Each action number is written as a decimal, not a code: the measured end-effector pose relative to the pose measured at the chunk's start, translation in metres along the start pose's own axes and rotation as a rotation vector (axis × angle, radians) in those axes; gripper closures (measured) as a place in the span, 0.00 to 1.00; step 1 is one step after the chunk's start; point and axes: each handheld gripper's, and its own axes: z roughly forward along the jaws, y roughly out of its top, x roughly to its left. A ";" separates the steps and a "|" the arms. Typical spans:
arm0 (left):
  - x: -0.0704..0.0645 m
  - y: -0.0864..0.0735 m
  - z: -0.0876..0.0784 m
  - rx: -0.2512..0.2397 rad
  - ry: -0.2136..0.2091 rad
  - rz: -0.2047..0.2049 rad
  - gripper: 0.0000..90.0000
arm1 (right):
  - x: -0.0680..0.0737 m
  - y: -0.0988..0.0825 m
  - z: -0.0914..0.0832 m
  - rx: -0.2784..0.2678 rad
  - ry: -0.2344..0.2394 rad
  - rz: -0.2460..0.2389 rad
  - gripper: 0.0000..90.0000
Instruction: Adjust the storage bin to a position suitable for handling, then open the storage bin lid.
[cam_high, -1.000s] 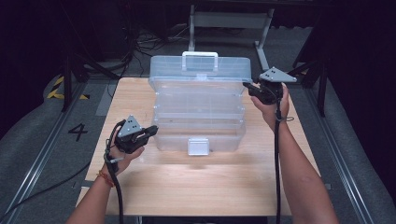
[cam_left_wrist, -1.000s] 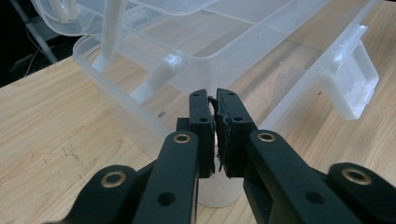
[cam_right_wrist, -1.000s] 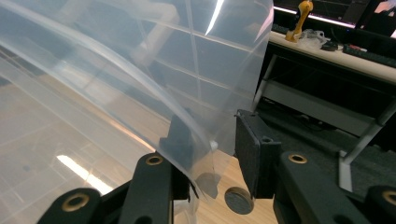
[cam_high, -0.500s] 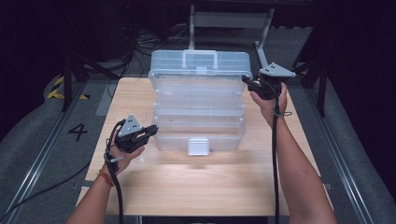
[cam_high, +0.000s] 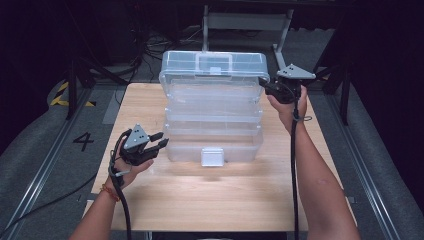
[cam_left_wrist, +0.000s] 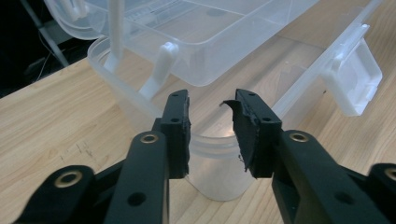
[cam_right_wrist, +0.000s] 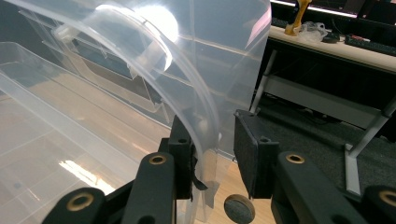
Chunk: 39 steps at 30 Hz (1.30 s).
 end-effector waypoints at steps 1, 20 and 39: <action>0.000 0.000 -0.001 0.000 0.006 -0.003 0.70 | 0.000 0.000 0.000 -0.001 0.001 0.000 0.77; -0.003 -0.044 0.008 0.305 -0.052 0.039 0.32 | -0.003 0.005 0.005 0.013 0.000 -0.008 0.77; 0.001 -0.080 0.013 0.327 -0.139 -0.038 0.26 | -0.006 0.007 0.007 0.017 0.011 -0.005 0.78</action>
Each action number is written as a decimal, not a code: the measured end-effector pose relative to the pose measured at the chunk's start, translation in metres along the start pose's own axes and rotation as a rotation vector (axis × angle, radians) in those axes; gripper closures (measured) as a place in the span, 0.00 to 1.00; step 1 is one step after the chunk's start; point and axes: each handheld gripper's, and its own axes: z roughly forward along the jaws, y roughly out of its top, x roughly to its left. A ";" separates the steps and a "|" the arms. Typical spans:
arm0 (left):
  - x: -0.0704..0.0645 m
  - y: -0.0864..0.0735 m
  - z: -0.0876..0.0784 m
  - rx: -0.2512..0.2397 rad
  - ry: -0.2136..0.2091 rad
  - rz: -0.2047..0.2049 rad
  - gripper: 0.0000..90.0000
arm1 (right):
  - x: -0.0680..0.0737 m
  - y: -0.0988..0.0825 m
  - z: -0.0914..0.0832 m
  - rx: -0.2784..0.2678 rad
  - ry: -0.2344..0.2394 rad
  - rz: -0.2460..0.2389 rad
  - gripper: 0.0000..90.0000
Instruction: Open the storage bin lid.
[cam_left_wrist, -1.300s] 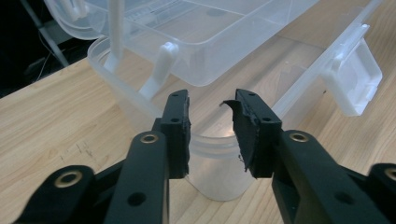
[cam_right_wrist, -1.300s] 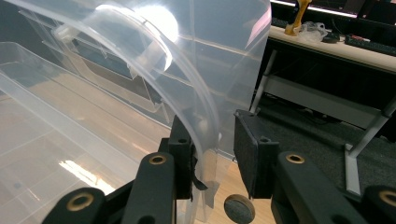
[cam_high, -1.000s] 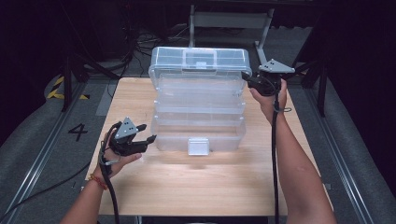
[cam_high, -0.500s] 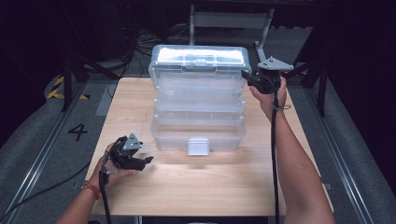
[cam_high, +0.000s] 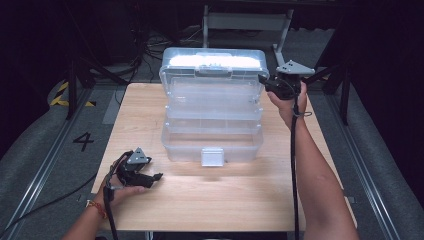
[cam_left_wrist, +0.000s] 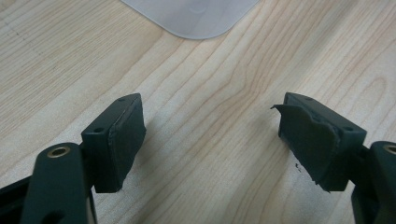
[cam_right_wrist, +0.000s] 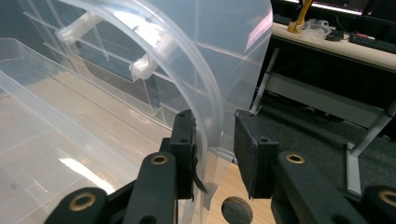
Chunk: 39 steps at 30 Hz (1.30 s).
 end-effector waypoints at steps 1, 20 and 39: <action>0.001 0.000 0.000 -0.005 0.006 0.013 0.25 | 0.000 0.000 0.000 0.001 0.000 0.001 0.78; 0.000 -0.002 0.001 -0.017 0.001 -0.010 0.23 | -0.009 0.007 0.014 0.004 -0.014 0.021 0.81; 0.000 -0.002 0.001 -0.018 0.001 -0.002 0.22 | -0.021 0.010 0.034 0.009 -0.005 0.084 0.86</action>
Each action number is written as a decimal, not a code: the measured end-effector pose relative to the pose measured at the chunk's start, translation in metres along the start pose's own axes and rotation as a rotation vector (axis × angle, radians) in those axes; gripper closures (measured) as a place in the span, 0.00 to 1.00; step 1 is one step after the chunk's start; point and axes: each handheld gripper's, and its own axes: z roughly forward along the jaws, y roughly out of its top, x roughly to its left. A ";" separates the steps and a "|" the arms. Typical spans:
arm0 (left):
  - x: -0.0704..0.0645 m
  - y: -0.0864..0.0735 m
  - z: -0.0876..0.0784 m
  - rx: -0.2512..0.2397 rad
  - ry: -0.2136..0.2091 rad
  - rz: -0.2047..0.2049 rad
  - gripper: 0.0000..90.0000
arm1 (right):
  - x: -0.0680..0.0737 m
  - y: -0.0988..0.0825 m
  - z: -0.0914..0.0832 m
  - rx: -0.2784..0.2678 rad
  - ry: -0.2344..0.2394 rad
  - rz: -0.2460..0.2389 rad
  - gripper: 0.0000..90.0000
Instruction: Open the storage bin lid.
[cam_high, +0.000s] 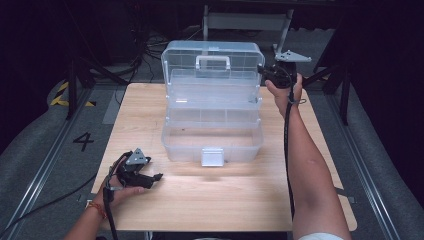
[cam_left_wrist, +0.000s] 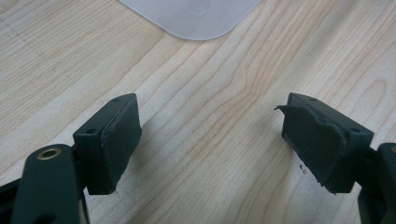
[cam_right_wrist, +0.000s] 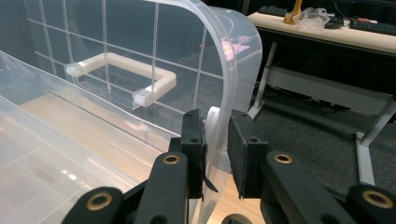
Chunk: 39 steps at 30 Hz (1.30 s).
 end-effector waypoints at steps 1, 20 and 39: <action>0.000 0.000 0.000 0.000 0.000 0.000 0.22 | 0.000 0.000 0.001 0.002 -0.002 -0.001 0.86; 0.000 0.000 0.000 0.000 -0.001 0.000 0.22 | -0.011 0.007 0.019 0.054 0.012 0.031 0.85; 0.000 0.000 0.001 -0.002 0.001 -0.002 0.22 | -0.022 0.008 0.044 0.098 0.006 0.060 0.84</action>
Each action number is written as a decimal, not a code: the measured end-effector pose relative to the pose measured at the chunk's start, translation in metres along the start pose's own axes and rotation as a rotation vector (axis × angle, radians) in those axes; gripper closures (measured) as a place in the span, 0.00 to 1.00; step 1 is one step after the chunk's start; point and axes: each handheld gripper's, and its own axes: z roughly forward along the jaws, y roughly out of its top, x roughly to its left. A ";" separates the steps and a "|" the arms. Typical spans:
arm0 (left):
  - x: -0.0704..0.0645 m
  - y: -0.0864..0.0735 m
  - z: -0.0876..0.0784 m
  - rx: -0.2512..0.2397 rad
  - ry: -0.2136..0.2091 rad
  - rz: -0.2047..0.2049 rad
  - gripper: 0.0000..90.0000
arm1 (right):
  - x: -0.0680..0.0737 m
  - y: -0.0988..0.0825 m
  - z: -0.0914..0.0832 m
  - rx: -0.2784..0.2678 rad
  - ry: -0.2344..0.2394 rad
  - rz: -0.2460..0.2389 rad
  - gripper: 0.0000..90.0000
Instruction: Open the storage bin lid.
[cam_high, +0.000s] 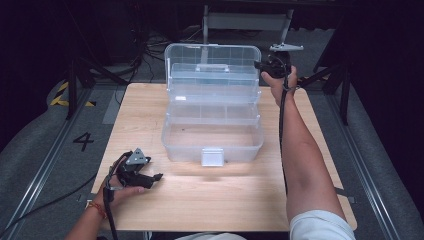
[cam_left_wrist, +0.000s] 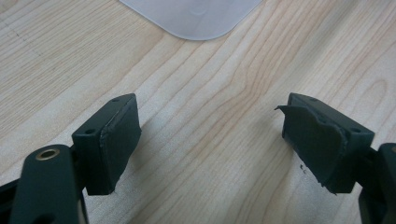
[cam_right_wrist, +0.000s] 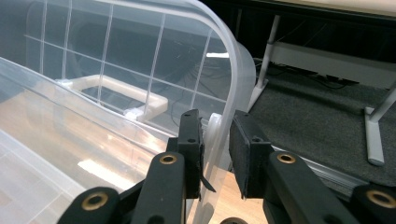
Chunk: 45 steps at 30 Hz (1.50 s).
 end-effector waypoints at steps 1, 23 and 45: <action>0.000 0.000 0.000 0.000 0.003 0.001 0.21 | 0.000 0.000 0.001 0.000 -0.003 0.002 0.84; -0.002 0.000 -0.001 0.005 0.020 -0.015 0.20 | -0.005 -0.001 0.015 0.010 -0.004 0.045 0.84; -0.002 -0.001 -0.001 0.000 0.024 -0.030 0.20 | -0.015 -0.007 0.041 0.068 -0.017 0.080 0.80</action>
